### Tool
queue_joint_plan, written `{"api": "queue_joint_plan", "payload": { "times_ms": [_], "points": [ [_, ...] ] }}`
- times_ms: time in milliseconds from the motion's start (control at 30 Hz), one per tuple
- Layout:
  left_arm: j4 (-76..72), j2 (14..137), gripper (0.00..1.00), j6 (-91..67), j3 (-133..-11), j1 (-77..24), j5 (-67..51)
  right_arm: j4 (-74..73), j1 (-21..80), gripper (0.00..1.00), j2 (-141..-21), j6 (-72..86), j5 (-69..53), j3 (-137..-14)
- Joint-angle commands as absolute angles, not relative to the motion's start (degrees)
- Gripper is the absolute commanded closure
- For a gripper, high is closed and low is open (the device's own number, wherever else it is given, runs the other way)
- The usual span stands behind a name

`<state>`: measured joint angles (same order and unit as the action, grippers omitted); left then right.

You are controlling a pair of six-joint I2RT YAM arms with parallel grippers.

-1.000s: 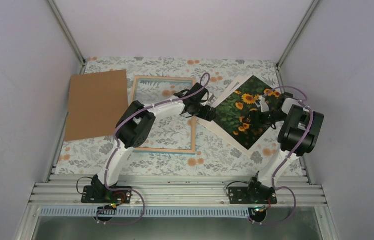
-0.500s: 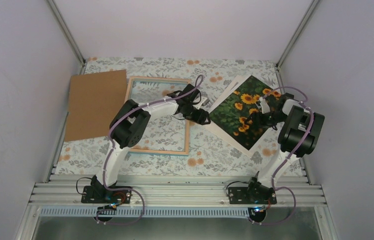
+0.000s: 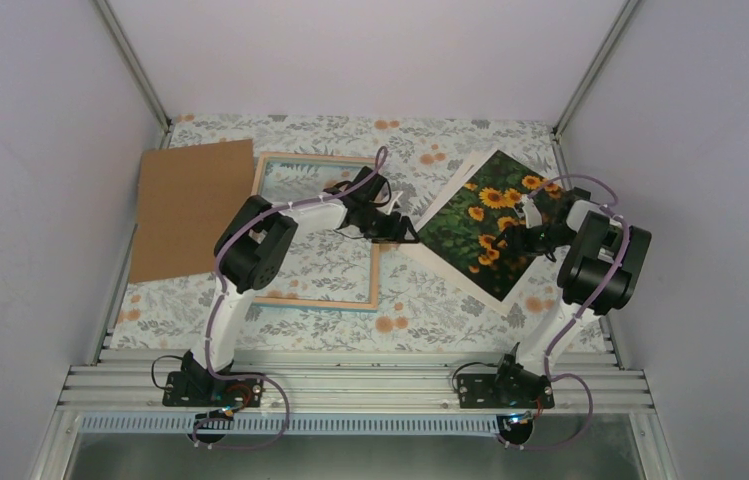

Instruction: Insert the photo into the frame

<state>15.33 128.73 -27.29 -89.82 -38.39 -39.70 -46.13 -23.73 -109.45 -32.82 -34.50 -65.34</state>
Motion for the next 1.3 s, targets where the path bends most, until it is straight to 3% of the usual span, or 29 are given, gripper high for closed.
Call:
{"api": "queue_joint_plan", "payload": {
  "times_ms": [0, 233, 433, 900, 967, 1100, 1267],
  "points": [
    [22.0, 128.1, 0.35, -31.7, -89.9, -39.4, -37.4, -45.2, -24.1, 0.36, -117.9, -31.7, -15.4, -59.0],
    [24.1, 122.9, 0.33, -36.7, -80.8, -39.6, -31.2, -45.0, -24.1, 0.36, -117.3, -31.5, -14.7, -59.0],
    [24.5, 129.9, 0.33, -36.2, -84.8, -40.2, -35.0, -44.5, -24.0, 0.37, -117.4, -31.3, -14.6, -57.9],
    [-4.2, 122.1, 0.38, -41.6, -76.3, -38.5, -44.3, -43.5, -23.6, 0.38, -117.0, -31.4, -15.0, -55.5],
    [-1.9, 121.9, 0.37, -41.4, -76.7, -38.5, -40.8, -43.3, -23.6, 0.38, -117.0, -31.3, -14.9, -55.5],
    [17.0, 124.2, 0.33, -38.7, -84.1, -38.7, -28.8, -43.2, -23.6, 0.38, -116.4, -31.2, -14.6, -55.5],
    [24.5, 126.9, 0.32, -36.6, -86.8, -39.8, -23.0, -43.2, -23.6, 0.38, -116.6, -31.0, -14.1, -55.6]
  ]
}}
